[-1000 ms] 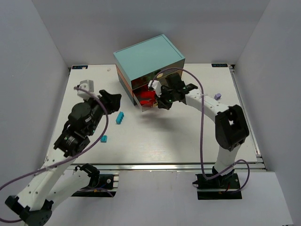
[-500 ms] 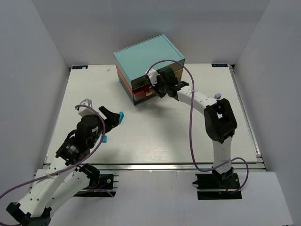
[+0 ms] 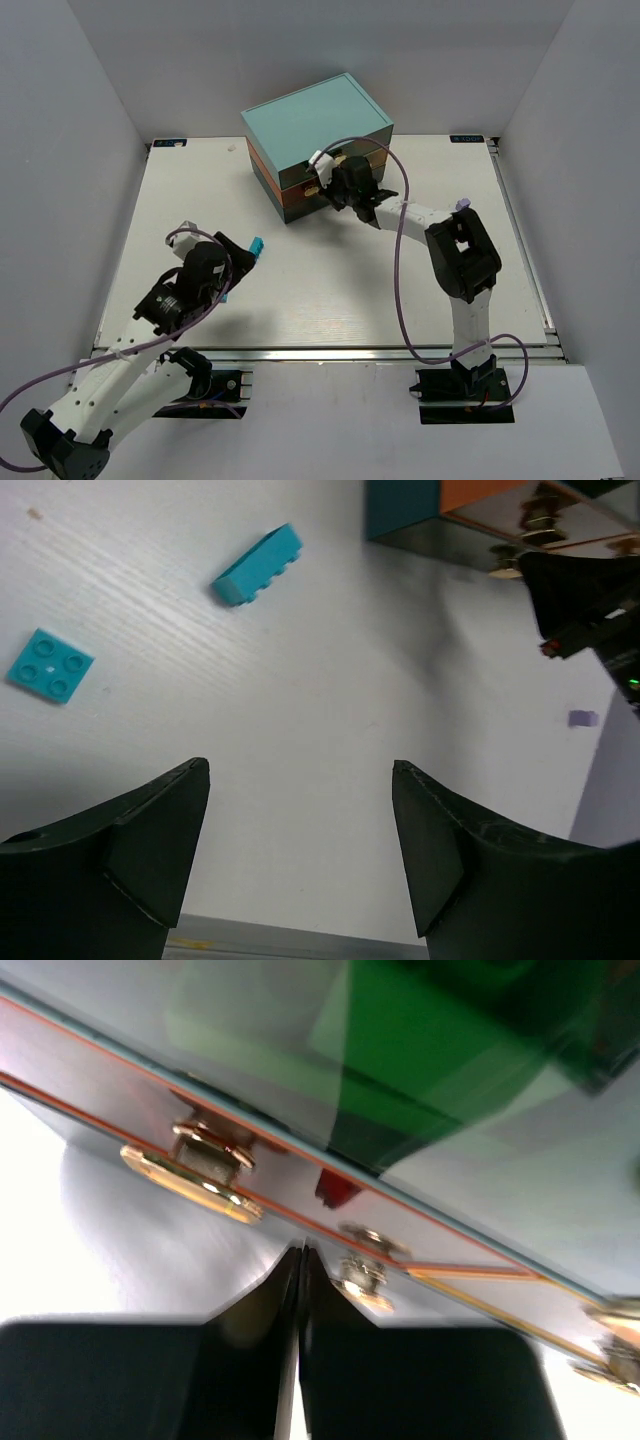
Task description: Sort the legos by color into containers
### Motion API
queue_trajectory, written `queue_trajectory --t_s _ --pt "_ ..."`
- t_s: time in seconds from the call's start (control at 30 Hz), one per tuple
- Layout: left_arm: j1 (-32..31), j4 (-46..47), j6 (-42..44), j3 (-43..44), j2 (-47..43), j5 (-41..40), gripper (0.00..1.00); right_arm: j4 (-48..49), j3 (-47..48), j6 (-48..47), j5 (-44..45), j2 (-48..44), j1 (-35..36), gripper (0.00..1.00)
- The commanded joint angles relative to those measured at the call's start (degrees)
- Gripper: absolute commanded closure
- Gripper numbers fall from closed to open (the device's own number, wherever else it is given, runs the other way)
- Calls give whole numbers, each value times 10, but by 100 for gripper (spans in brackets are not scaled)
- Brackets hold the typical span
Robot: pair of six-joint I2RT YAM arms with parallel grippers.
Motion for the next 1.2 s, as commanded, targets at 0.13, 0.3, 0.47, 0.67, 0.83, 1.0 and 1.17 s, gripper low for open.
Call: queue_trajectory --t_s 0.13,0.3,0.47,0.67,0.83,1.0,1.17 --pt "2 -109 -111 7 35 -54 19 33 -59 55 -25 -87 -28 100" --pt "2 -110 -133 -2 61 -48 21 -89 -65 161 -71 -154 -81 100" --pt "7 -76 -152 -28 96 -9 21 -166 -63 269 -234 -164 -176 73" --pt "7 -87 -148 -23 112 -5 20 -132 10 406 -375 -69 -250 28" --pt "7 -91 -155 -33 93 -3 20 -116 61 408 -393 -13 -250 28" --pt "7 -95 -163 -42 72 3 20 -78 107 449 -406 43 -249 27" --pt "7 -102 -174 -51 55 11 19 -53 154 491 -380 90 -249 25"
